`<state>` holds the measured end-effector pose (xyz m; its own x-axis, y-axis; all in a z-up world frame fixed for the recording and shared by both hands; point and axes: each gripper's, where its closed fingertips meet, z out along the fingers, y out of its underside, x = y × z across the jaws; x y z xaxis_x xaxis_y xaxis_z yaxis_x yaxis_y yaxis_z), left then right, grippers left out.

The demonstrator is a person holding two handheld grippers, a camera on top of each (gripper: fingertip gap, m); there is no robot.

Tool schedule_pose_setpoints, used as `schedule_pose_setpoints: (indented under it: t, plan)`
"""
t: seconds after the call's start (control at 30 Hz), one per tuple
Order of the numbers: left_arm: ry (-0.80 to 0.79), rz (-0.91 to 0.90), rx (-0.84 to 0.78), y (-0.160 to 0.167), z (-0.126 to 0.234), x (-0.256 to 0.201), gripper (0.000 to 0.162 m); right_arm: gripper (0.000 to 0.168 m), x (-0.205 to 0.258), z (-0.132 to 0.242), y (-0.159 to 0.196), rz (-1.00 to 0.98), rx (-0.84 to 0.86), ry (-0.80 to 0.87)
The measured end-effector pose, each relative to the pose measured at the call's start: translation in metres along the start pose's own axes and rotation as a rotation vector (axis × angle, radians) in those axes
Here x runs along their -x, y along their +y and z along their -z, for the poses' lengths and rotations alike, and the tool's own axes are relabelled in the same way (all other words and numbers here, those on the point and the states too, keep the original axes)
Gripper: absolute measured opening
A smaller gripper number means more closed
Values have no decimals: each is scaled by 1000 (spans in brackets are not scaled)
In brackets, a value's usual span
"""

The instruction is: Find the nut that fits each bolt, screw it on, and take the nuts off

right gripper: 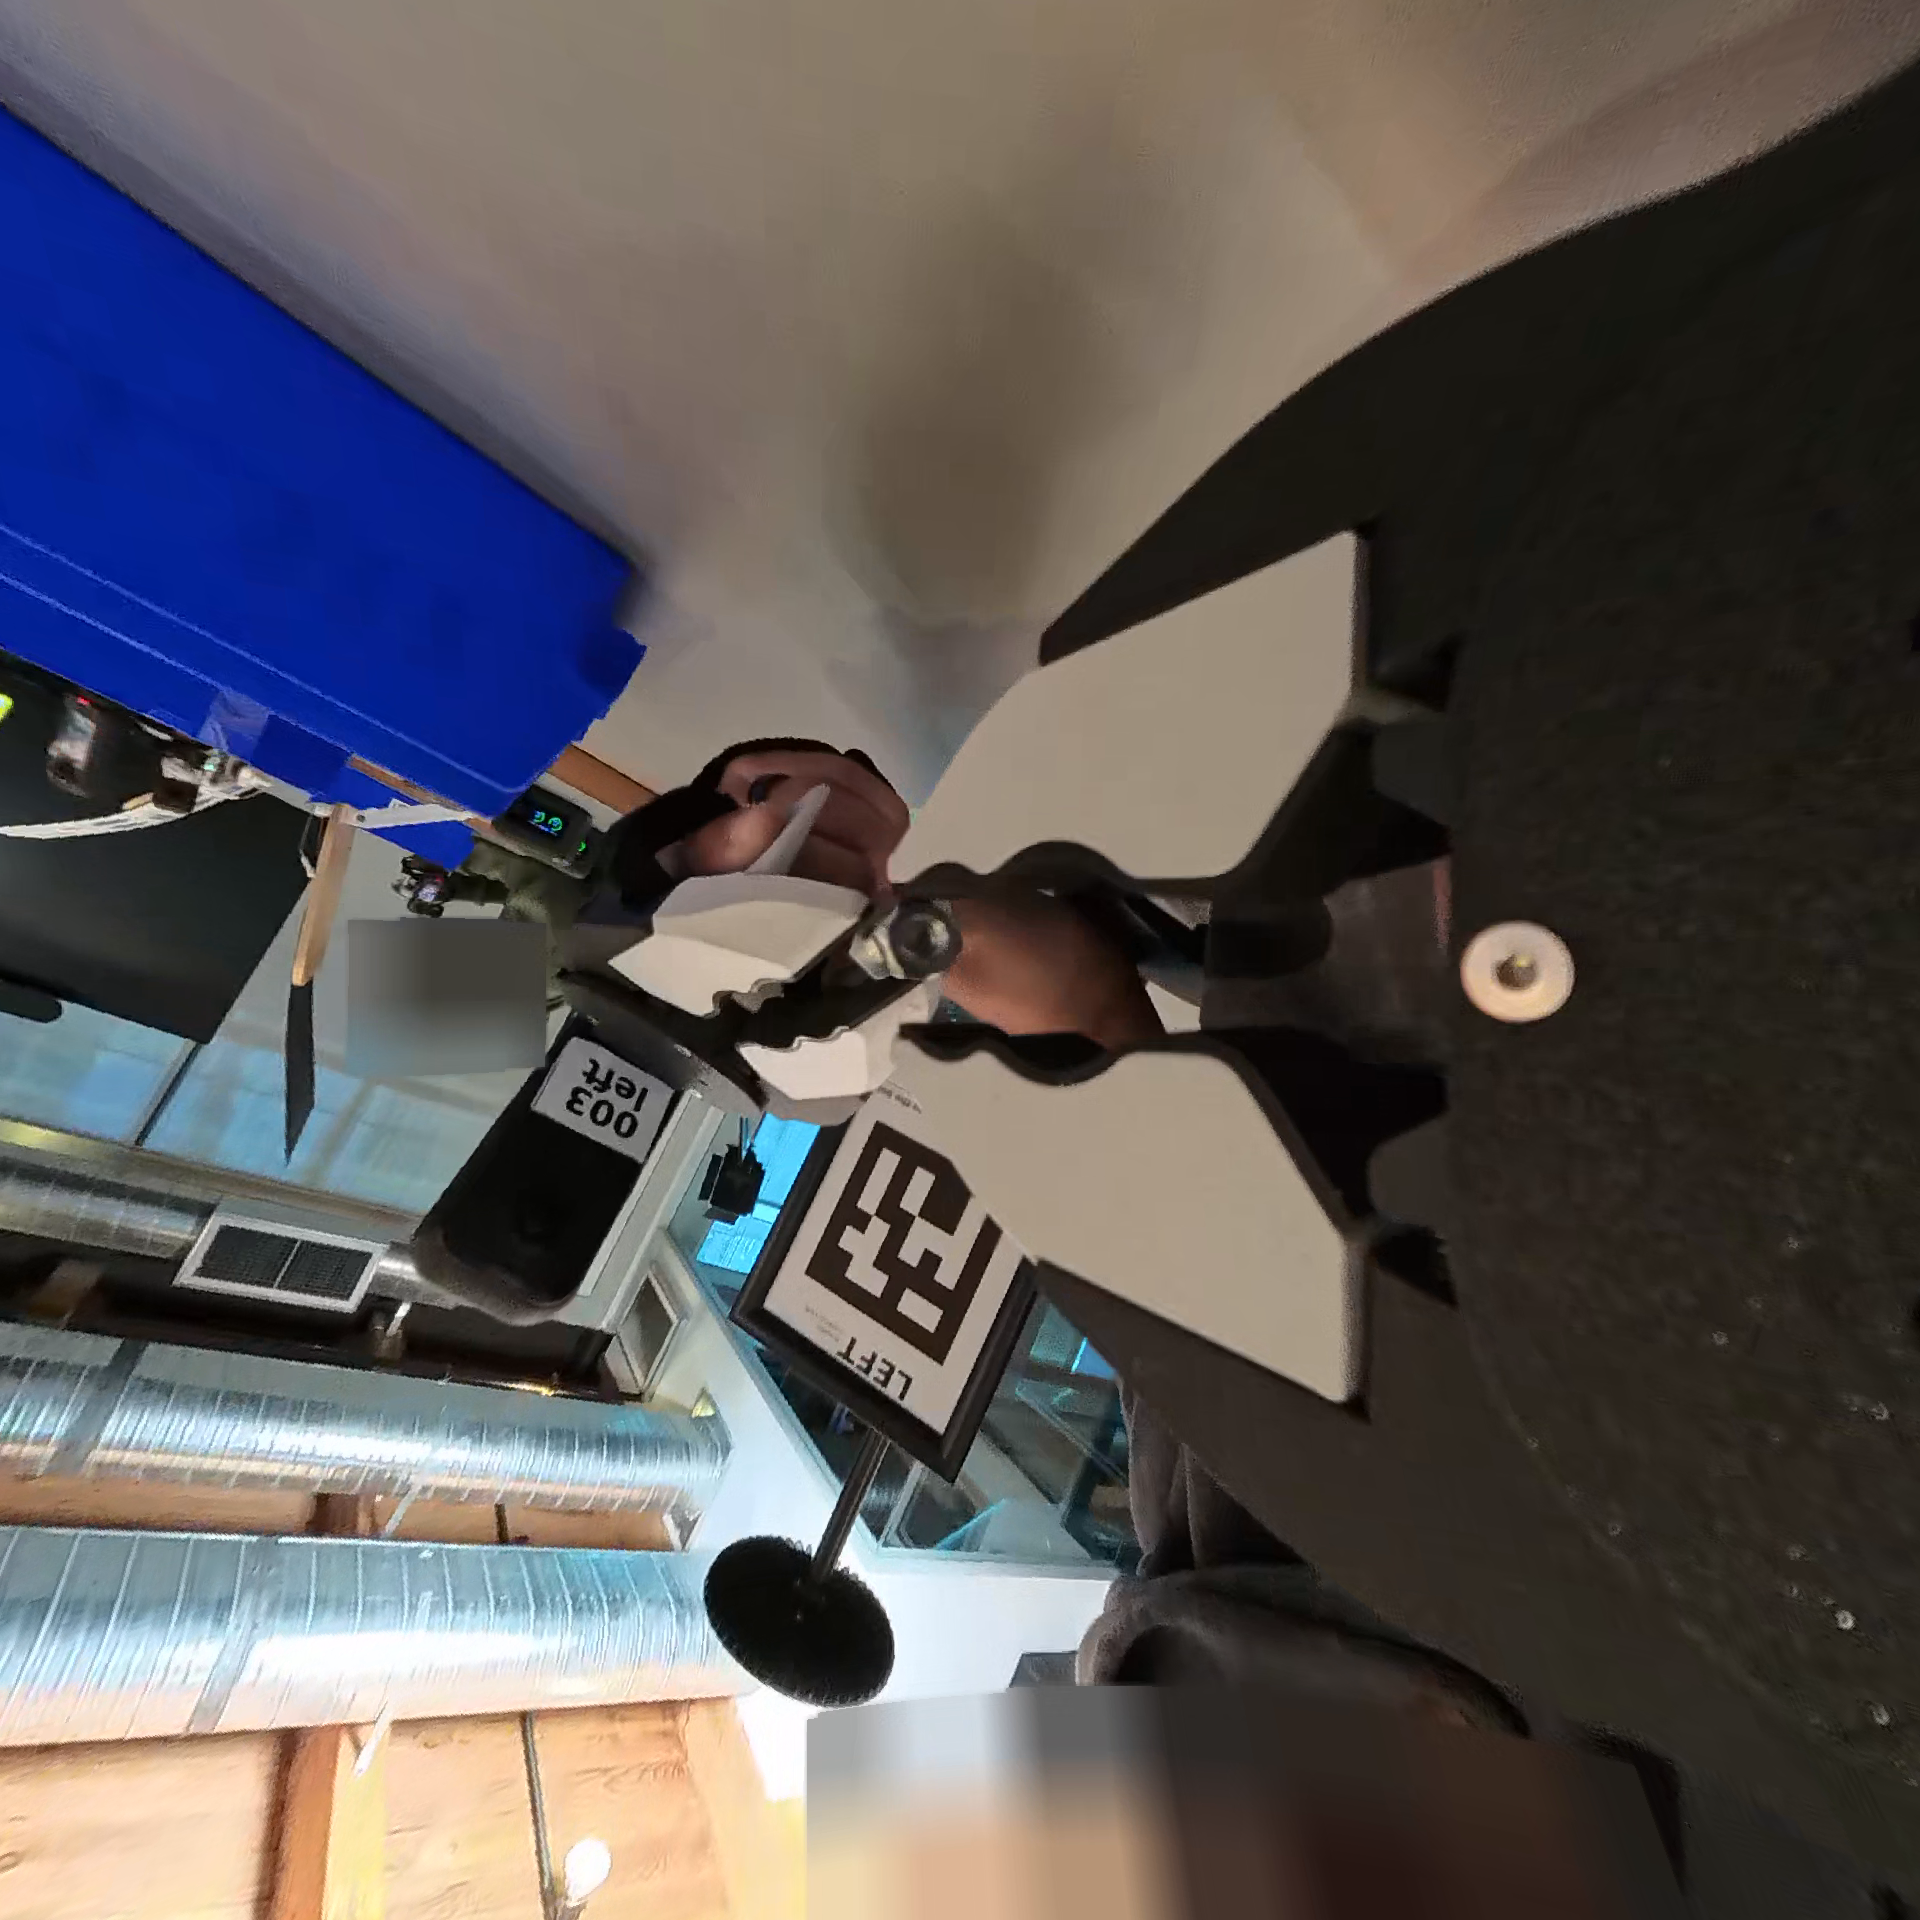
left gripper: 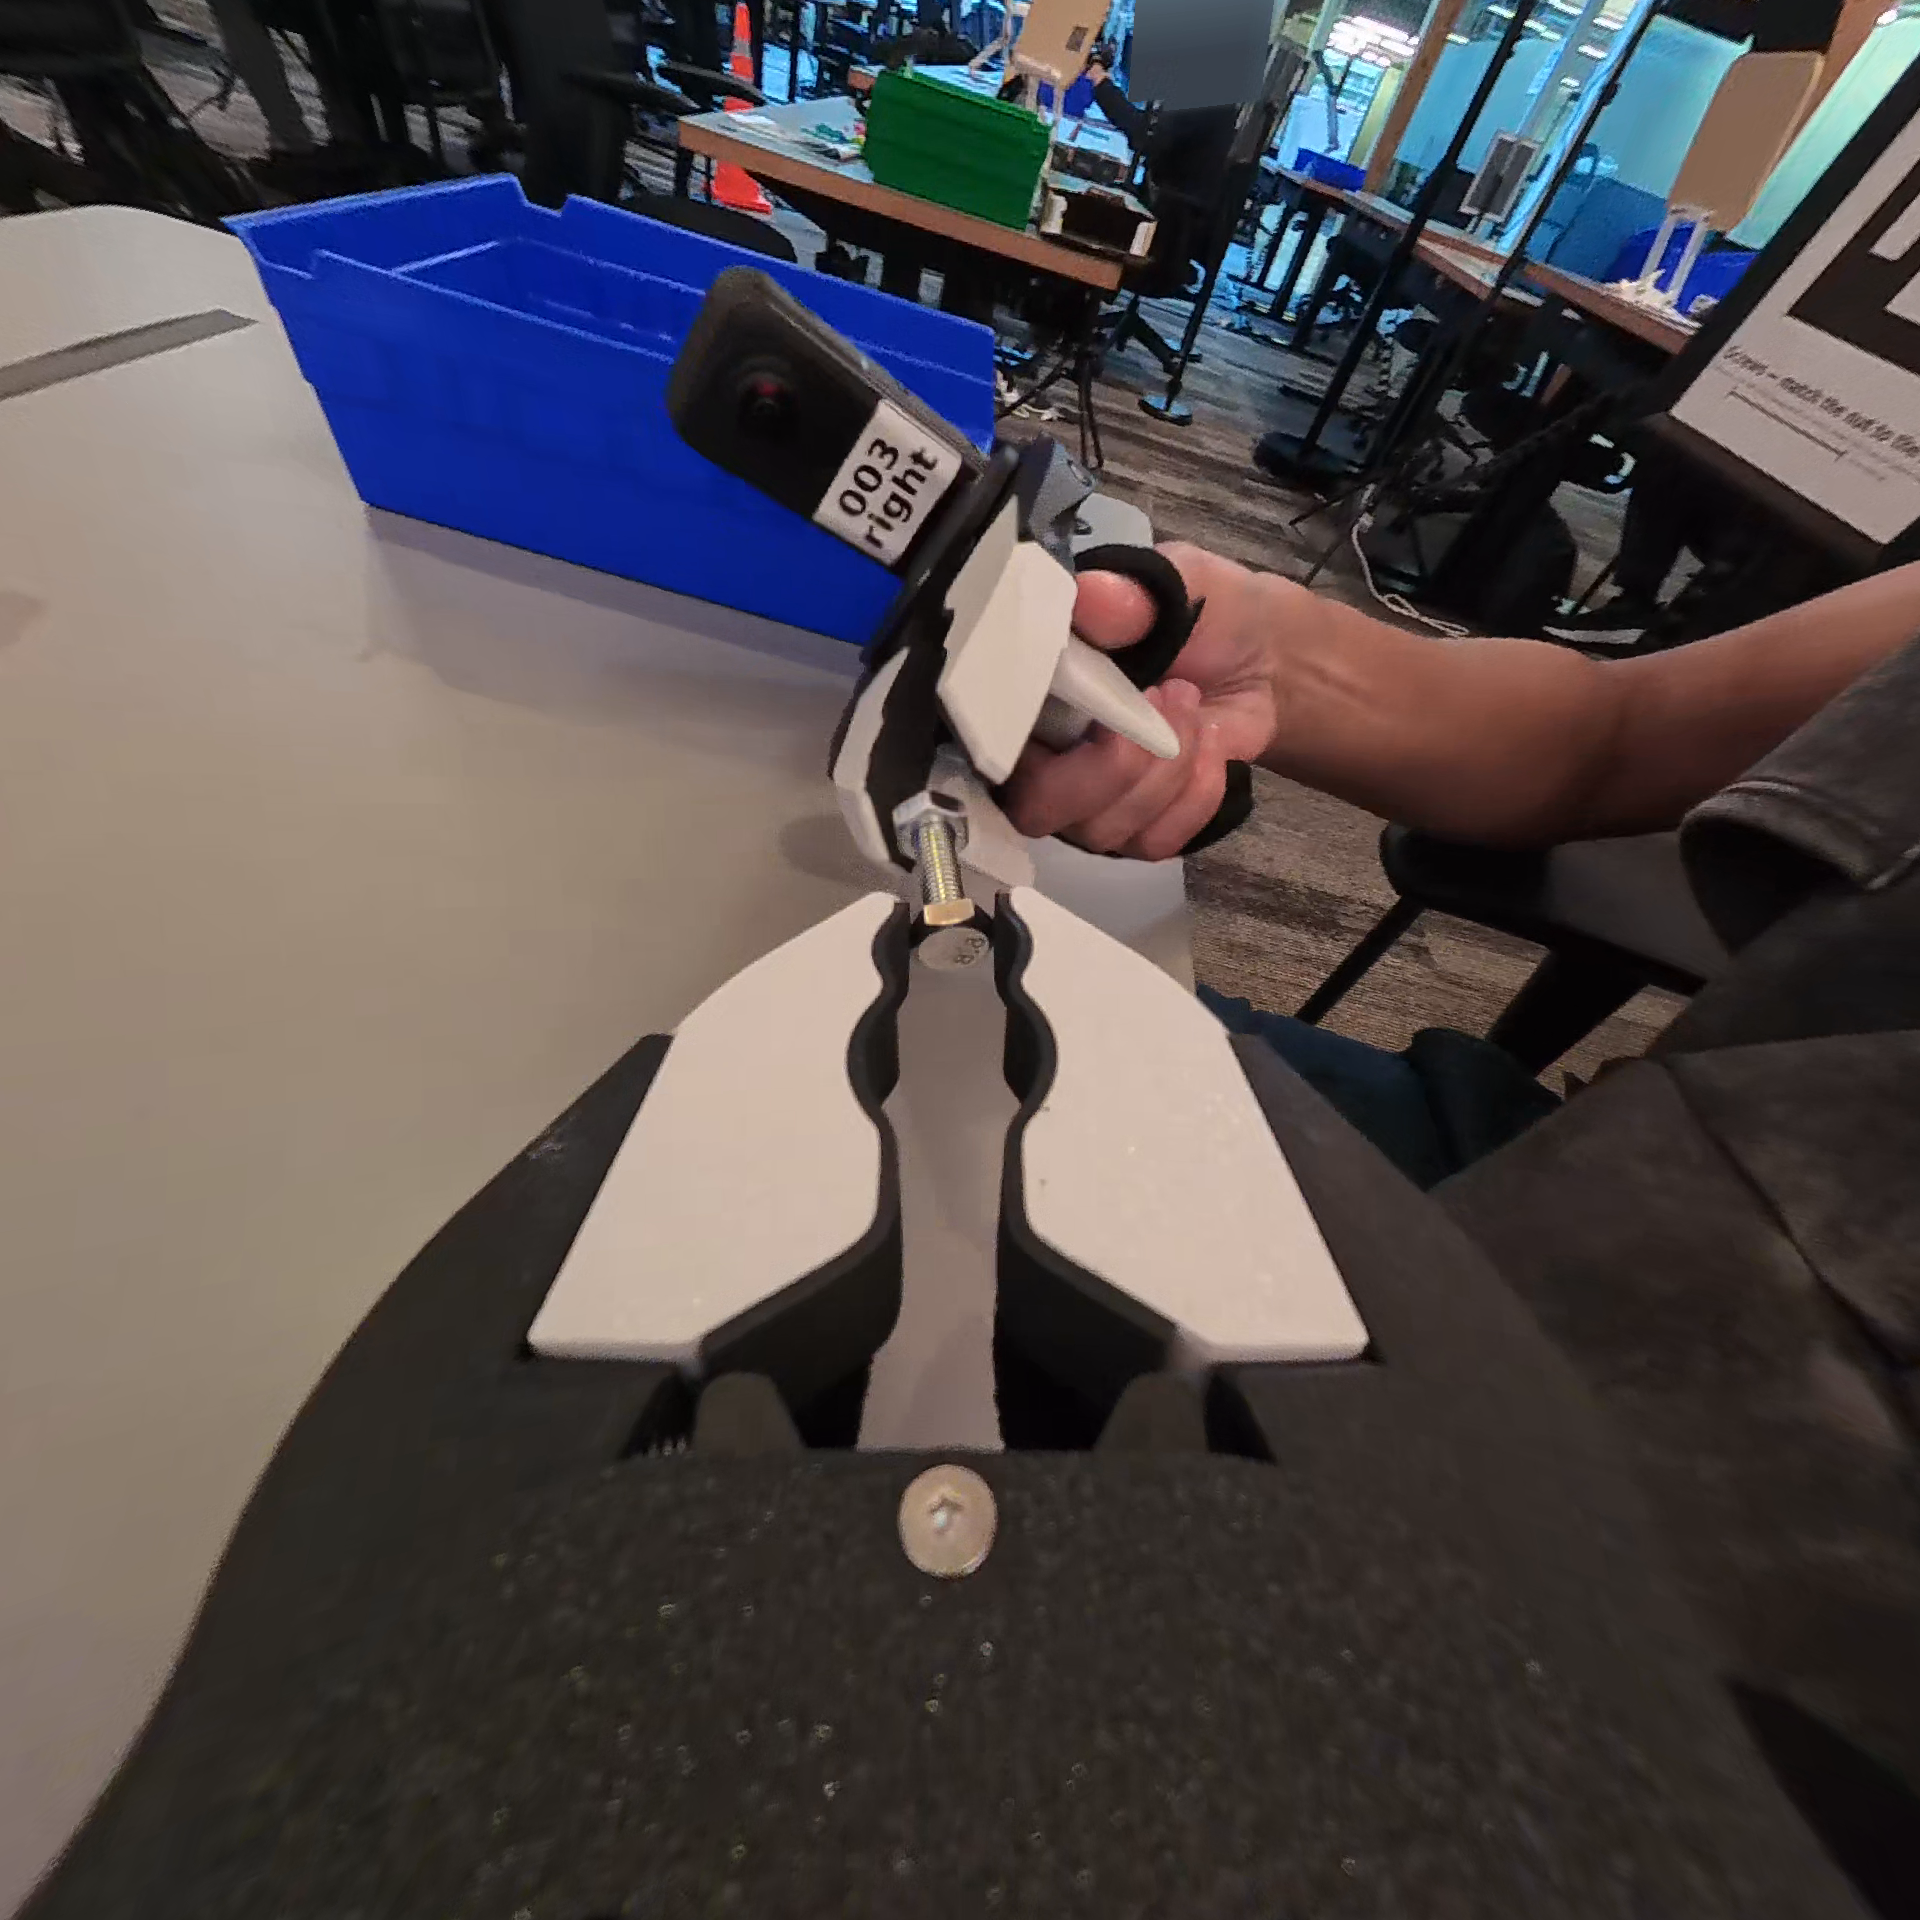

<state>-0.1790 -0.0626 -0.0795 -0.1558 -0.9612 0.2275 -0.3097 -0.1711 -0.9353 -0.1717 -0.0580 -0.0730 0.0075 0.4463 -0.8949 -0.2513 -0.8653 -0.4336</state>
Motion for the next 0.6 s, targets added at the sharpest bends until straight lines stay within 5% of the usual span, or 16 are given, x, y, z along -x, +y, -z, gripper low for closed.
schedule_pose_setpoints:
  t: [0.03, 0.33, 0.6]
  plan:
    - [18, 4, 1, 0, -1, -2, 15, 15, 1, 1, -1, 14, -2, 5]
    - [109, 124, -65, -7, -3, -8, 15, 14, 9, 4, 0, 311, 22, 63]
    - [425, 434, -150, -12, 2, -23, 15, 14, 17, 4, 22, 1195, 202, 356]
